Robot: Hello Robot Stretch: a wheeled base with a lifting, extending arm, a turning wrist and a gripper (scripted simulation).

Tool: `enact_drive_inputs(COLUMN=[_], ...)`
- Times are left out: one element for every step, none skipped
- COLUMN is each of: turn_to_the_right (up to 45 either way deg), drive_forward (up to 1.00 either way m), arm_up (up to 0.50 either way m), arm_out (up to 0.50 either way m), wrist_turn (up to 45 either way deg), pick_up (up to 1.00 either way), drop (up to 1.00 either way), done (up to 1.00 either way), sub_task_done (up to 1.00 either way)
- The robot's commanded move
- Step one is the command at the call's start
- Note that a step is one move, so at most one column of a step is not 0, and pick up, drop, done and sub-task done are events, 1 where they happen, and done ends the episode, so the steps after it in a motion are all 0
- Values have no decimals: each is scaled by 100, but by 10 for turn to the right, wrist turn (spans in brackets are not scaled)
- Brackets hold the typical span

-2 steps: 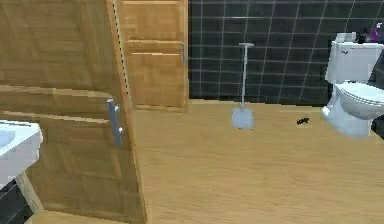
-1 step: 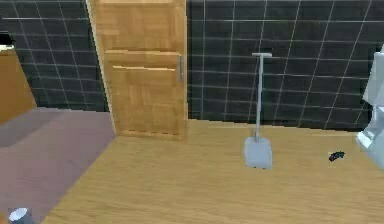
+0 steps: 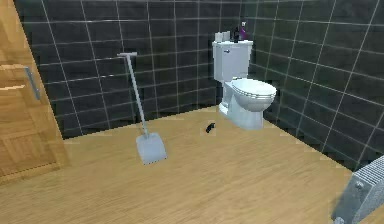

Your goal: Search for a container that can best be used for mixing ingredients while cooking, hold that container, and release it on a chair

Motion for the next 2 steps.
enact_drive_inputs(turn_to_the_right=[0,-450], drive_forward=[55,0], arm_up=[0,0], arm_out=[0,0], wrist_turn=[0,0], pick_up=[0,0], drop=[0,0], done=[0,0], sub_task_done=[0,0])
